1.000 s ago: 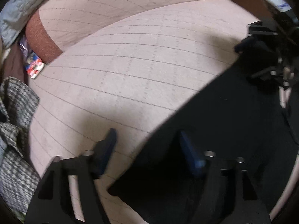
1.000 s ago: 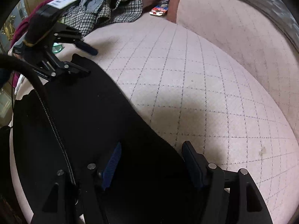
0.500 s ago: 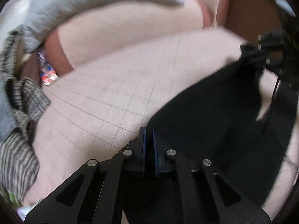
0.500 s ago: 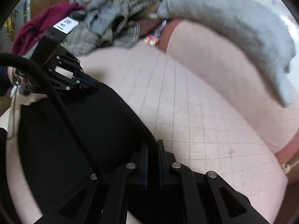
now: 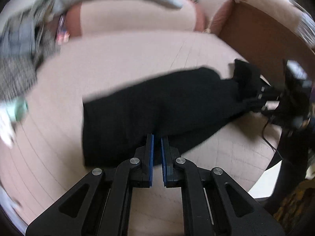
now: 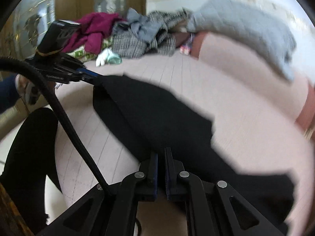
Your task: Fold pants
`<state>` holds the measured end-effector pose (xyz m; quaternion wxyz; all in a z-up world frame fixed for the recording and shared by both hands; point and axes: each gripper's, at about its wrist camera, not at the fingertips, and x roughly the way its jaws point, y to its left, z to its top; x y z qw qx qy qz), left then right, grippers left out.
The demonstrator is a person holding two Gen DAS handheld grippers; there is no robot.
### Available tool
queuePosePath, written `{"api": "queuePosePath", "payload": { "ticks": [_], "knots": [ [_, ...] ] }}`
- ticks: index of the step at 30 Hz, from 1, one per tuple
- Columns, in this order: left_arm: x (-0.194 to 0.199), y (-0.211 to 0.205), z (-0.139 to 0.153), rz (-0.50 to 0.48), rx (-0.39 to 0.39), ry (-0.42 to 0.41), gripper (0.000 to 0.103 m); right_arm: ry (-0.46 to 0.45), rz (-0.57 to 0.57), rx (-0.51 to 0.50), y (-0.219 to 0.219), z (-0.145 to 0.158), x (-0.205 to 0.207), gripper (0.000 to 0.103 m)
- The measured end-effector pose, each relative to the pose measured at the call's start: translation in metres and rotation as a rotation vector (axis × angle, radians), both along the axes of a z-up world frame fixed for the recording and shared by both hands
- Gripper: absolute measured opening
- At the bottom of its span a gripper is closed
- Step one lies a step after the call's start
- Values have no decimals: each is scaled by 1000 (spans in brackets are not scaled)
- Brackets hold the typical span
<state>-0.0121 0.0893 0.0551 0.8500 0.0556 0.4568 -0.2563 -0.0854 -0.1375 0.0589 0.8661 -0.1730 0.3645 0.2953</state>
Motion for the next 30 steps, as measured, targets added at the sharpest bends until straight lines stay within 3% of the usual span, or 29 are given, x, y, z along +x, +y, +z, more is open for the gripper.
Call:
{"api": "queuePosePath", "payload": {
  "ticks": [2, 5, 7, 9, 11, 12, 13, 17, 21, 25, 26, 27, 28, 29, 30],
  "knots": [
    [-1, 3, -6, 31, -11, 17, 6, 70, -28, -24, 5, -29, 2, 6],
    [-2, 12, 5, 65, -79, 21, 6, 49, -49, -18, 7, -28, -2, 8],
    [-6, 22, 13, 93, -93, 9, 6, 86, -45, -26, 6, -20, 1, 17],
    [-9, 34, 26, 120, -110, -13, 9, 107, -24, 31, -1, -5, -1, 30],
    [-16, 41, 34, 144, -124, -19, 32, 112, -27, 126, -10, 11, 0, 39],
    [-14, 45, 36, 163, -128, -25, 53, 114, -46, 183, -16, 19, 2, 43],
    [-10, 49, 38, 182, -134, -34, 59, 114, -75, 238, -22, 25, 8, 44],
    [12, 54, 34, 233, -155, -28, 59, 127, -224, 306, -31, 31, 45, 44],
    [55, 52, 15, 303, -116, 4, 59, 204, -347, 307, -34, 13, 96, 44],
    [96, 53, -16, 382, -100, 97, 60, 350, -397, 372, -36, -13, 132, 44],
    [105, 53, -27, 390, -106, 136, 59, 412, -389, 418, -36, -22, 140, 42],
    [110, 53, -36, 398, -124, 174, 59, 436, -392, 437, -36, -27, 143, 27],
    [111, 52, -39, 405, -130, 170, 56, 436, -394, 441, -35, -29, 145, 18],
    [106, 50, -36, 399, -118, 127, 46, 414, -393, 429, -31, -29, 144, 10],
    [101, 45, -31, 375, -94, 103, 23, 380, -387, 430, -31, -25, 140, 9]
  ]
}}
